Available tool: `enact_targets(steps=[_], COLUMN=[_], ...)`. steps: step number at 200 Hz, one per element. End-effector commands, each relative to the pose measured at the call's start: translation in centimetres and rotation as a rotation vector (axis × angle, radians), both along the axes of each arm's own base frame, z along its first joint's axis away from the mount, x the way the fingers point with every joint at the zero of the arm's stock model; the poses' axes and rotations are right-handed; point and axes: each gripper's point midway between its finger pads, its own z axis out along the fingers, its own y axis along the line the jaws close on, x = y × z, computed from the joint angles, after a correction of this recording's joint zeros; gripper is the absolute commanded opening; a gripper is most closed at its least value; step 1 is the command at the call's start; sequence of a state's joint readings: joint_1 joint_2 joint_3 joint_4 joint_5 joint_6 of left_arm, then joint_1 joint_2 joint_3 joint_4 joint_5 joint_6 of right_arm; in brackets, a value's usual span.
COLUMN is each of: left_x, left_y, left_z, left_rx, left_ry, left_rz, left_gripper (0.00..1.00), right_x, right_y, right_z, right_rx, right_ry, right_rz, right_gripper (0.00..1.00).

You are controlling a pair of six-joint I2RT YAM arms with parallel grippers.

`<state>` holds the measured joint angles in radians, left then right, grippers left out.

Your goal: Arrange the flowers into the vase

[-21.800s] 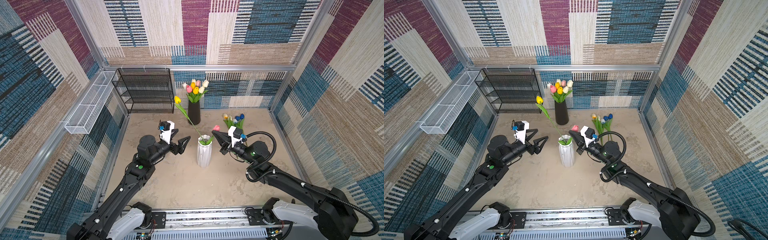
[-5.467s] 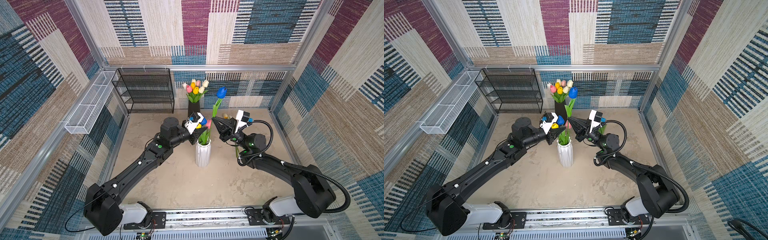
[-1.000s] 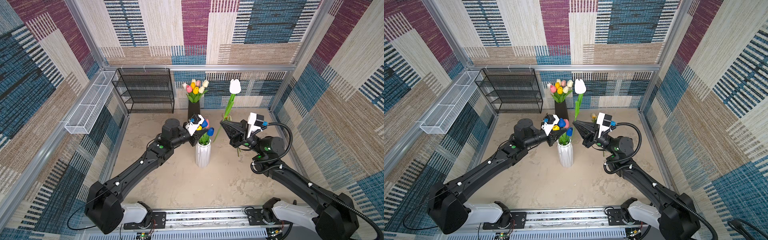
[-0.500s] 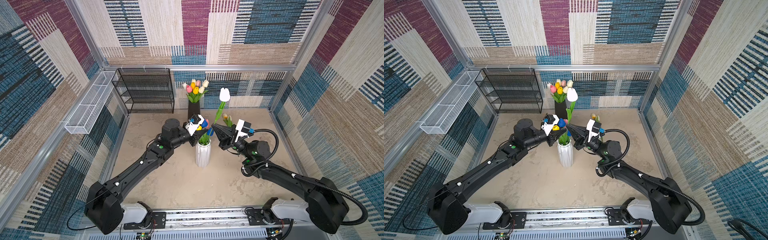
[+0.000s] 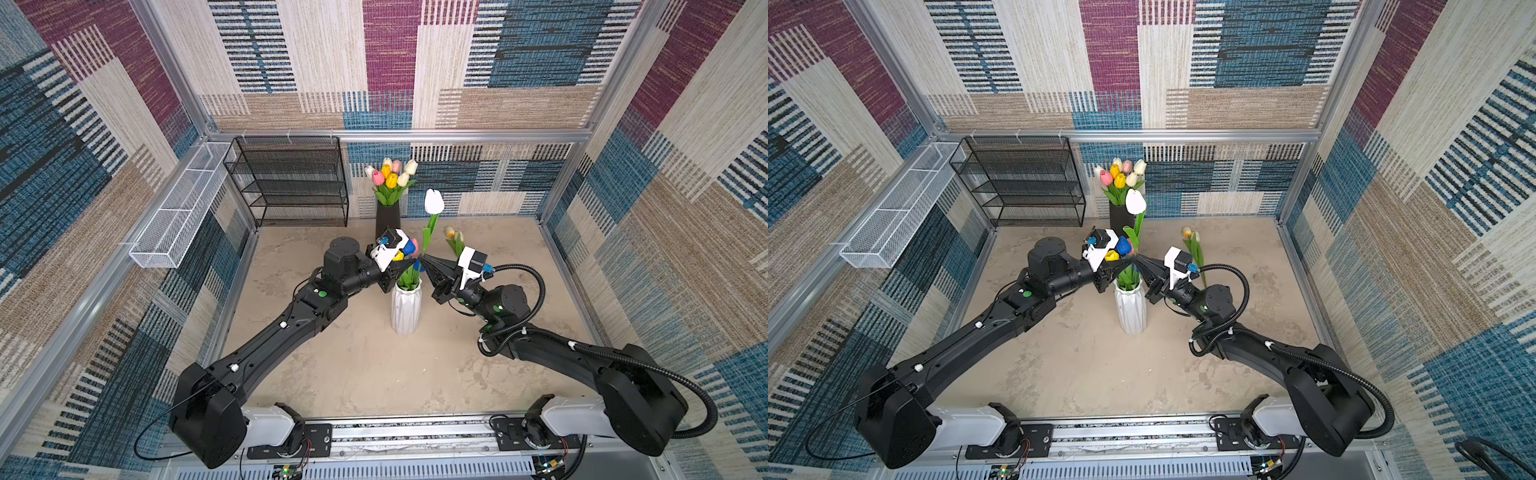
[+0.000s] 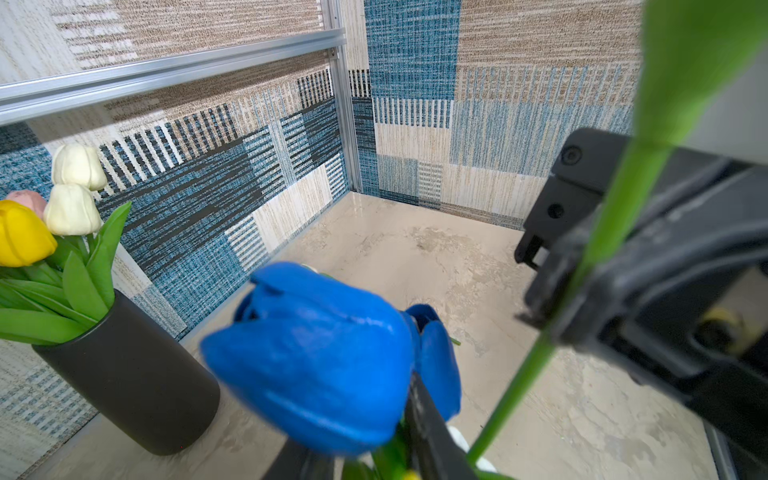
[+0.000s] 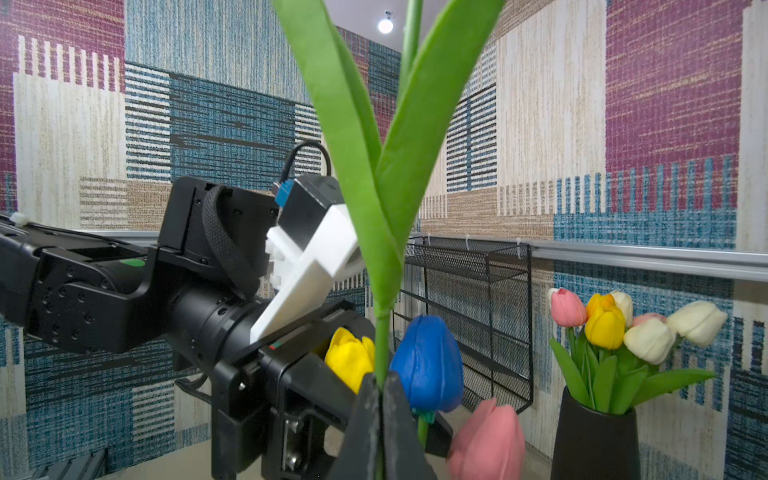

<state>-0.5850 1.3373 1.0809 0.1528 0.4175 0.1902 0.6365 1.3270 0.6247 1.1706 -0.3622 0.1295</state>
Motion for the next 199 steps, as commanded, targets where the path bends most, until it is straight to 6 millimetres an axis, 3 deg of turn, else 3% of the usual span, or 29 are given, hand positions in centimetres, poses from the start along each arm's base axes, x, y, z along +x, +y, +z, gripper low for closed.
enact_targets(steps=[1,64,111,199], left_x=[0.2,0.3,0.3,-0.1], left_y=[-0.1,-0.1,-0.1,0.7], left_z=[0.7,0.8,0.8,2.7], left_rx=[-0.022,-0.017,-0.017,-0.015], left_ry=[-0.013,-0.018,-0.02,-0.06], left_rz=[0.004,0.005,0.005,0.027], left_gripper=[0.3,0.3,0.3,0.28], right_x=[-0.2,0.3,0.2,-0.2], right_y=[-0.2,0.5,0.4,-0.6], right_z=[-0.3,-3.7,-4.7,-1.9], right_rx=[0.008,-0.048,-0.072,-0.019], right_ry=[-0.02,0.022,0.028,-0.011], right_rz=[-0.005,0.0,-0.006,-0.037], right_gripper=[0.0,0.0,0.01,0.0])
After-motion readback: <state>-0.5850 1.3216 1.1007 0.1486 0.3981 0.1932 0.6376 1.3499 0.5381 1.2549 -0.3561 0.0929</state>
